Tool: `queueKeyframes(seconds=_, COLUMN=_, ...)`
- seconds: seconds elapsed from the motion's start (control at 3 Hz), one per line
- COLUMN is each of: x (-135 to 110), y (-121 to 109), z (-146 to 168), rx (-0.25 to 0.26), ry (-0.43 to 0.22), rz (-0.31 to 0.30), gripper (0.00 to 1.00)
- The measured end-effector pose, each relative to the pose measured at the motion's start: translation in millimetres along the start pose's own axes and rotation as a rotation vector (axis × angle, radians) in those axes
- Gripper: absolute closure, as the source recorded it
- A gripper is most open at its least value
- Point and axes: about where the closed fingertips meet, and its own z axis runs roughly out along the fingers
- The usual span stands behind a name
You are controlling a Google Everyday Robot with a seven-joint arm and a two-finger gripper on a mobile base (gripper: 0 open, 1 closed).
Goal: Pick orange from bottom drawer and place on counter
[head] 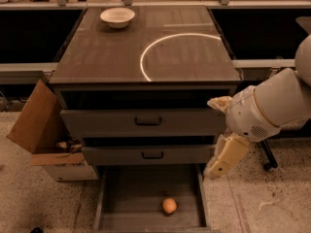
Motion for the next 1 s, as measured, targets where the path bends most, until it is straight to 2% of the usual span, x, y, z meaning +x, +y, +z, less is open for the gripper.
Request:
queueKeyframes(seconds=0.33, x=0.0, y=0.0, z=0.0, rx=0.000, ry=0.000, rz=0.000, gripper=0.00)
queueKeyframes(seconds=0.67, x=13.3, y=2.6, z=24.0, rx=-0.041, ry=-0.025, rz=-0.006, gripper=0.00)
queueKeyframes(seconds=1.0, x=72.2, y=17.6, z=121.8, rx=-0.129, ry=-0.081, rz=-0.050, gripper=0.00)
